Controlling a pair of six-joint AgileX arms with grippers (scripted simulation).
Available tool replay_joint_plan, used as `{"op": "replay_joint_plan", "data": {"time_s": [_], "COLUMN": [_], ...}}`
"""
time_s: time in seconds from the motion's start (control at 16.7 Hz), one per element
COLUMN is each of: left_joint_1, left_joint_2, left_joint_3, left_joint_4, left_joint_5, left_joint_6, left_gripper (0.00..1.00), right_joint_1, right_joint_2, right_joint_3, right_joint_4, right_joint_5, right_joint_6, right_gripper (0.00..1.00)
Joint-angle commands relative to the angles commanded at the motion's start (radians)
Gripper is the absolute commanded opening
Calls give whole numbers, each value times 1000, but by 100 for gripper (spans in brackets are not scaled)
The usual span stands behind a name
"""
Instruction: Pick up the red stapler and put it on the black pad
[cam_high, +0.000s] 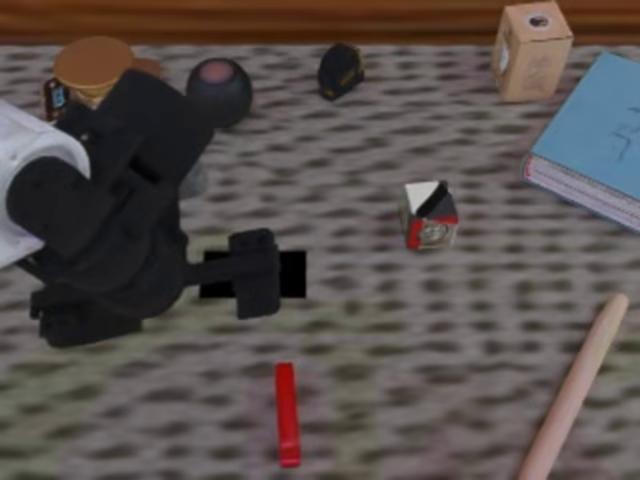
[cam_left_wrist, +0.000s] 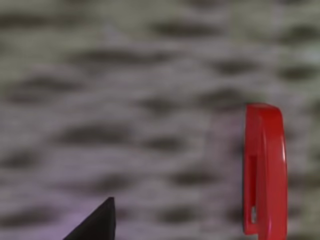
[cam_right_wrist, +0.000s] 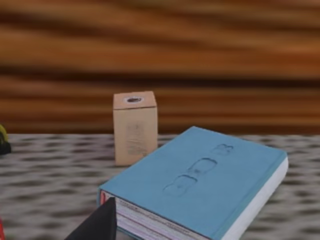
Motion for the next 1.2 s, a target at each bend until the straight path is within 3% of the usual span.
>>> {"op": "replay_joint_plan", "data": {"time_s": [0.3, 0.54, 0.96, 1.2], "left_joint_1": [-145, -193, -190, -189], "left_joint_2": [316, 419, 425, 481], "left_joint_3": [253, 342, 329, 240], "left_joint_4": [-197, -259, -242, -93], "left_joint_5": [-2, -6, -5, -5], "left_joint_6": [-161, -215, -214, -211], "left_gripper": [100, 100, 100, 100], "right_joint_1": [0, 0, 0, 0], "right_joint_2": [0, 0, 0, 0], "right_joint_3": [0, 0, 0, 0], "right_joint_4": [0, 0, 0, 0], "right_joint_5": [0, 0, 0, 0], "right_joint_6": [0, 0, 0, 0], "right_gripper": [100, 100, 100, 100]}}
